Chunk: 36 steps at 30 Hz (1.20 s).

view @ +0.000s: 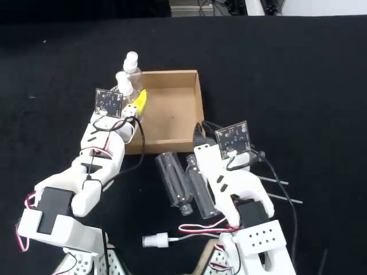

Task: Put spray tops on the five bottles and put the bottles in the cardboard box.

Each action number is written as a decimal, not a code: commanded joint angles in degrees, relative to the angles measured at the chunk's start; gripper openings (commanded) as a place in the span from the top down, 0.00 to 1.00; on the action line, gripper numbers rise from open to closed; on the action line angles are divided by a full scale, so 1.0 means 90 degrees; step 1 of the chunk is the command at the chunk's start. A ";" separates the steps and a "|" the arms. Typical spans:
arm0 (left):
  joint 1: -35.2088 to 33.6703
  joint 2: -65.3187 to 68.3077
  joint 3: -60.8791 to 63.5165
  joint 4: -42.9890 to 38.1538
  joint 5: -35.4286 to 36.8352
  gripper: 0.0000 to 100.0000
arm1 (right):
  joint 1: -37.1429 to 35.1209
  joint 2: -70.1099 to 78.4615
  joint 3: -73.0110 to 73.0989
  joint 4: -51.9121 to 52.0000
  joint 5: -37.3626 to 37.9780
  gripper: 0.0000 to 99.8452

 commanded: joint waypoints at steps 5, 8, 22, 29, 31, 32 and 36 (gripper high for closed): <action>-0.0054 -0.0039 0.0200 -0.0156 0.0039 0.80 | -0.0039 -0.0112 -0.0063 -0.0186 0.0049 0.98; -0.0054 -0.0039 0.0230 -0.0156 0.0039 0.83 | -0.0039 -0.0112 -0.0063 -0.0186 0.0049 0.98; -0.0063 -0.0107 0.0200 -0.0156 0.0039 0.69 | -0.0039 -0.0112 -0.0063 -0.0186 0.0049 0.98; -0.0063 -0.0508 0.0220 -0.0147 0.0039 0.69 | -0.0039 -0.0112 -0.0063 -0.0186 0.0049 0.98; -0.0063 -0.0821 0.0220 0.0098 0.0039 0.69 | -0.0039 -0.0112 -0.0063 -0.0186 0.0049 0.98; -0.0063 -0.1006 0.0200 0.0410 0.0039 0.69 | -0.0039 -0.0112 -0.0063 -0.0186 0.0049 0.98; -0.0034 -0.2051 0.0200 0.2071 0.0244 0.69 | -0.0039 -0.0112 -0.0063 -0.0186 0.0049 0.98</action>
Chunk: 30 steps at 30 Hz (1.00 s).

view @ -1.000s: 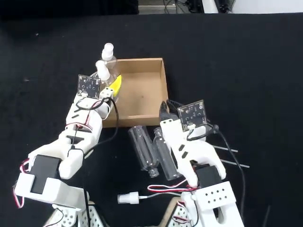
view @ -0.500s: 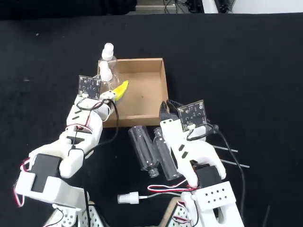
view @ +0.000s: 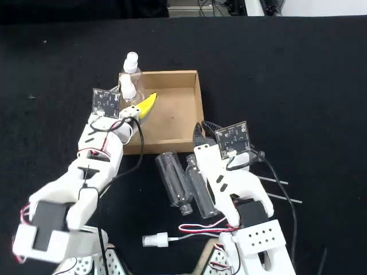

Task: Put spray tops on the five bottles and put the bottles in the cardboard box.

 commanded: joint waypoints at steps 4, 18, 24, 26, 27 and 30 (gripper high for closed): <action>0.0005 -0.2217 -0.0122 0.2803 0.0430 0.69 | -0.0039 -0.0112 -0.0063 -0.0186 0.0049 0.98; -0.0015 -0.3380 -0.1128 0.6994 0.0488 0.69 | -0.0068 -0.0112 -0.0054 -0.0186 0.0049 0.98; -0.0044 -0.3204 -0.1949 0.8830 0.0694 0.69 | -0.0068 -0.0112 -0.0044 -0.0186 0.0049 0.98; -0.0024 -0.3194 -0.1988 0.8762 0.0762 0.70 | -0.0068 -0.0112 -0.0034 -0.0186 0.0049 0.98; -0.0015 -0.3145 -0.1988 0.8615 0.0781 0.72 | -0.0068 -0.0112 -0.0034 -0.0186 0.0049 0.98; -0.0005 -0.3116 -0.1958 0.8283 0.1192 0.85 | -0.0068 -0.0112 -0.0034 -0.0186 0.0049 0.98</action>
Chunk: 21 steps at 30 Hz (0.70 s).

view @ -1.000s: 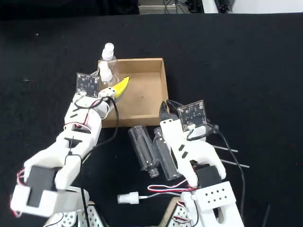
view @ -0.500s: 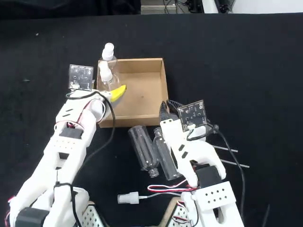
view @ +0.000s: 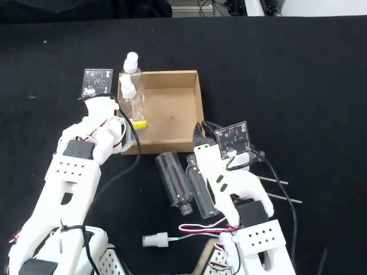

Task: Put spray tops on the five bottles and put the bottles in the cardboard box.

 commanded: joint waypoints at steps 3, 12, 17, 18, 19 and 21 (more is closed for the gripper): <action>0.0054 -0.0020 -0.0376 -0.0420 0.0508 0.95 | -0.0068 -0.0112 -0.0044 -0.0186 0.0049 0.98; 0.0288 0.0703 -0.0630 -0.0606 0.0166 0.96 | -0.0068 -0.0112 -0.0054 -0.0186 0.0049 0.98; 0.0366 0.1563 -0.1031 -0.0635 0.0166 0.96 | -0.0068 -0.0112 -0.0054 -0.0186 0.0049 0.98; 0.0366 0.1612 -0.1089 -0.0645 0.0166 0.96 | -0.0068 -0.0112 -0.0054 -0.0186 0.0049 0.98; 0.0366 0.1631 -0.1128 -0.0654 0.0166 0.96 | -0.0068 -0.0112 -0.0054 -0.0186 0.0049 0.98; 0.0366 0.1631 -0.1089 -0.0850 0.0166 0.96 | -0.0068 -0.0112 -0.0054 -0.0186 0.0049 0.98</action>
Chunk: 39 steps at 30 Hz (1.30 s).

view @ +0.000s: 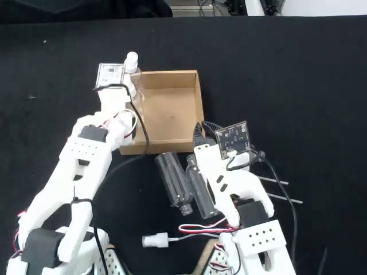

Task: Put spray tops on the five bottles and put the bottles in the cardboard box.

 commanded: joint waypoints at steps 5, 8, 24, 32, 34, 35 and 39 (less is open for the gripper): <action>0.0063 0.0010 -0.0181 -0.0645 -0.0049 0.96 | -0.0068 -0.0112 -0.0054 -0.0186 0.0049 0.98; 0.0054 0.0020 -0.0132 -0.0713 -0.0049 0.96 | -0.0068 -0.0112 -0.0054 -0.0186 0.0049 0.98; 0.0278 0.0381 -0.0073 -0.0723 -0.0049 0.96 | -0.0068 -0.0112 -0.0054 -0.0186 0.0049 0.98; 0.0239 0.1055 -0.0581 -0.0684 -0.0049 0.96 | -0.0068 -0.0112 -0.0054 -0.0186 0.0049 0.98; 0.0220 0.1035 -0.0620 -0.0713 -0.0049 0.96 | -0.0068 -0.0112 -0.0054 -0.0186 0.0049 0.98; 0.0200 0.1055 -0.0640 -0.0733 -0.0049 0.96 | -0.0068 -0.0112 -0.0054 -0.0186 0.0049 0.98; -0.0015 0.1104 -0.0640 -0.0879 -0.0049 0.96 | -0.0068 -0.0112 -0.0054 -0.0186 0.0049 0.98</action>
